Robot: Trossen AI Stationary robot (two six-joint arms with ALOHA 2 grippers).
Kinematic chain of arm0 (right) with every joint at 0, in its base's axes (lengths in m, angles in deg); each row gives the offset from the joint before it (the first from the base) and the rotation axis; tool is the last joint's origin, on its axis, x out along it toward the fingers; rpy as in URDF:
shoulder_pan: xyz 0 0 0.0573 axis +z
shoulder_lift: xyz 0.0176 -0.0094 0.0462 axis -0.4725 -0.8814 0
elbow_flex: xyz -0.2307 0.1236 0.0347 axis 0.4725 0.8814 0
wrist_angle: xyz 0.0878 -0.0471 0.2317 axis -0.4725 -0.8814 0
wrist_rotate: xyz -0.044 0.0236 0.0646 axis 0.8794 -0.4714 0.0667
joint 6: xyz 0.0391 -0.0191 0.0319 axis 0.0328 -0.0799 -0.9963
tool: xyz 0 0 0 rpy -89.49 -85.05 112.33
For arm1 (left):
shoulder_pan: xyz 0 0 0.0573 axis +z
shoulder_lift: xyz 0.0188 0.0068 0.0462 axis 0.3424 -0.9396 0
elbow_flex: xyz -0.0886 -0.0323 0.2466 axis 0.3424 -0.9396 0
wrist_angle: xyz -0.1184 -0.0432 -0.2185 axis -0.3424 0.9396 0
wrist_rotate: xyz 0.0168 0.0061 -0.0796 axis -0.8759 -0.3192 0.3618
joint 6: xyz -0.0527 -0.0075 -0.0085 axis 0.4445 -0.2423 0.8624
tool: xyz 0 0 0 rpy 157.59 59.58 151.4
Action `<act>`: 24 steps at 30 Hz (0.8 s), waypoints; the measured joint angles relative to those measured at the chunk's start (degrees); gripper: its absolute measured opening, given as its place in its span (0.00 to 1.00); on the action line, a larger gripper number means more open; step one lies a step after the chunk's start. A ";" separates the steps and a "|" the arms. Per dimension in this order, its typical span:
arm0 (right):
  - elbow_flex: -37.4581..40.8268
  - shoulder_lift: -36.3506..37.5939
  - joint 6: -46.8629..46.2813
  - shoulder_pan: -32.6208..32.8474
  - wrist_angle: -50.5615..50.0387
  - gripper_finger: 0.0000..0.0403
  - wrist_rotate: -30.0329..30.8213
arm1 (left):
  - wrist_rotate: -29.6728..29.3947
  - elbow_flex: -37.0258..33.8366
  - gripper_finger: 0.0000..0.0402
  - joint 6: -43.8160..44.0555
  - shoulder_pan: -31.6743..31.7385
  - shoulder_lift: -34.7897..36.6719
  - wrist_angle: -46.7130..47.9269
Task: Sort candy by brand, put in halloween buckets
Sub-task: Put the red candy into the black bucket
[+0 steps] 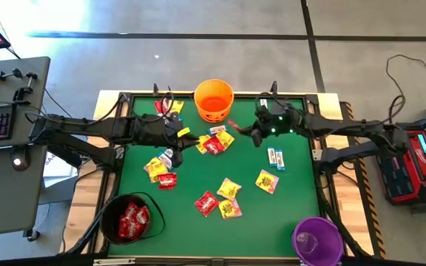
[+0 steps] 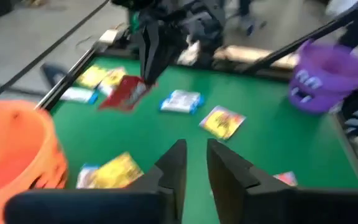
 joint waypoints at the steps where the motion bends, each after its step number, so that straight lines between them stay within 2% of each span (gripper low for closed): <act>1: -0.02 0.15 -0.88 1.20 2.48 0.00 -1.37 | 0.94 0.00 0.17 -0.02 0.28 -0.22 -1.70; 3: -0.02 0.19 -2.26 3.46 7.05 0.00 -3.70 | 1.67 -0.02 0.22 -0.04 0.89 -0.39 -3.01; 8: -0.07 0.05 -4.03 8.03 13.79 0.00 -5.20 | 4.06 -0.02 0.35 -0.04 2.09 -0.33 -5.78; 13: -0.07 0.04 -4.52 11.02 18.99 0.00 -7.84 | 8.14 0.00 0.44 -0.60 2.40 -1.14 -6.91; 20: -0.11 0.04 -6.59 13.11 22.90 0.00 -12.55 | 8.04 2.05 0.48 -2.51 2.25 -4.23 -8.87; 24: -0.11 0.02 -7.08 13.20 23.13 0.00 -12.91 | 12.27 4.20 0.48 -4.35 2.25 -6.73 -9.57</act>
